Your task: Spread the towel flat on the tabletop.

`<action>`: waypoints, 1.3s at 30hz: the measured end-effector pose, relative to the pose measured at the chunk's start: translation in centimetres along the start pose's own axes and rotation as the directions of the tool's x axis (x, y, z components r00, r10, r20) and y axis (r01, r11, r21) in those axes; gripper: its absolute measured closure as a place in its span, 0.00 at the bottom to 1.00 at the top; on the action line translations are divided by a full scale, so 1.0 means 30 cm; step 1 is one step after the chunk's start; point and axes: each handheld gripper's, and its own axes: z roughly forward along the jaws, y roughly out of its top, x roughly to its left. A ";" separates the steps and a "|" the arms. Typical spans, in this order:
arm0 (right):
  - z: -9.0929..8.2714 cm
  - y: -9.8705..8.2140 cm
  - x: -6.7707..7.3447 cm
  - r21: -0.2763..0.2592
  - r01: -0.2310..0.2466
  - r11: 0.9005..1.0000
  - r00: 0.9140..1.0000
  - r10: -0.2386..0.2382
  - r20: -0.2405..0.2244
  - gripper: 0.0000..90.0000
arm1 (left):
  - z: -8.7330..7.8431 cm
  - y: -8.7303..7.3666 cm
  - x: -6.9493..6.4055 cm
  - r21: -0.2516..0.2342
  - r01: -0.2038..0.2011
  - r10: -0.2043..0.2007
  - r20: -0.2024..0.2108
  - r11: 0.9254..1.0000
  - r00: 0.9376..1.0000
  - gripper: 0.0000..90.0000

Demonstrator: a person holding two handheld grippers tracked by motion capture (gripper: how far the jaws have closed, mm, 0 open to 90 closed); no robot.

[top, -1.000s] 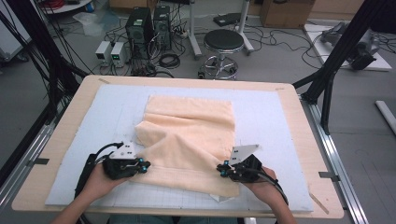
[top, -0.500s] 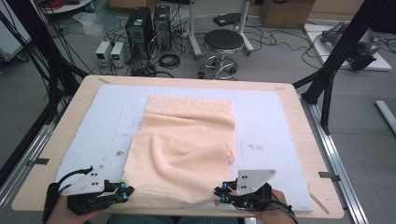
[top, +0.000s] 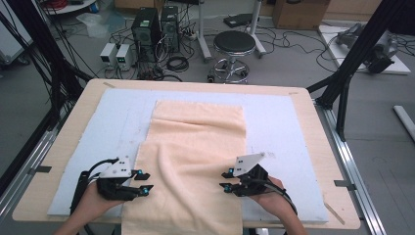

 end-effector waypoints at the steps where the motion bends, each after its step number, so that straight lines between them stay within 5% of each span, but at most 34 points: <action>1: 0.022 -0.010 -0.001 0.028 -0.010 1.000 1.000 0.010 -0.005 0.73 | 0.013 -0.003 0.008 0.016 0.004 -0.004 0.008 1.000 1.000 0.65; 4: 0.065 -0.033 0.007 0.107 0.007 0.994 1.000 -0.007 -0.005 0.84 | 0.059 -0.022 0.017 0.080 -0.005 0.002 0.036 0.997 0.999 0.70; 7: 0.062 -0.060 0.004 0.046 -0.043 0.998 0.998 0.045 -0.035 0.95 | 0.053 -0.029 0.014 0.064 0.000 -0.002 0.035 0.998 0.999 0.80; 8: 0.061 -0.060 0.007 0.044 -0.034 0.998 0.999 0.036 -0.035 0.96 | 0.053 -0.032 0.010 0.061 0.002 -0.005 0.043 0.998 0.999 0.92; 10: 0.058 -0.053 0.018 0.061 -0.007 0.998 1.000 0.009 -0.025 0.97 | 0.048 -0.031 -0.005 0.067 -0.001 -0.002 0.037 0.998 0.999 0.95; 14: 0.035 -0.048 0.058 0.080 0.017 0.997 0.998 -0.012 -0.068 0.98 | 0.022 -0.040 -0.050 0.095 -0.031 0.024 0.068 0.995 0.997 0.97; 17: -0.014 -0.056 0.109 0.039 0.018 0.999 0.996 -0.015 -0.086 0.98 | -0.005 -0.055 -0.084 0.099 -0.043 0.033 0.097 0.994 0.995 0.97; 21: -0.088 -0.063 0.179 -0.019 0.018 1.000 0.992 -0.020 -0.126 0.97 | -0.051 -0.065 -0.173 0.084 -0.066 0.050 0.177 0.994 0.983 0.97; 24: -0.141 -0.057 0.208 -0.056 0.025 0.998 0.991 -0.032 -0.129 0.88 | -0.078 -0.046 -0.201 0.040 -0.093 0.085 0.167 0.995 0.982 0.91; 31: -0.142 -0.032 0.110 -0.054 0.013 0.998 1.000 -0.012 0.002 0.74 | -0.054 0.019 -0.084 -0.052 -0.066 0.068 0.051 0.996 0.996 0.72; 35: -0.046 -0.045 0.028 -0.016 -0.020 1.000 1.000 0.020 0.003 0.69 | 0.016 0.025 -0.004 -0.008 -0.034 0.034 0.027 0.999 0.999 0.68; 39: 0.038 -0.068 -0.007 0.067 -0.033 0.997 0.999 0.033 -0.008 0.77 | 0.076 0.008 0.023 0.070 -0.010 0.004 0.078 0.997 0.997 0.68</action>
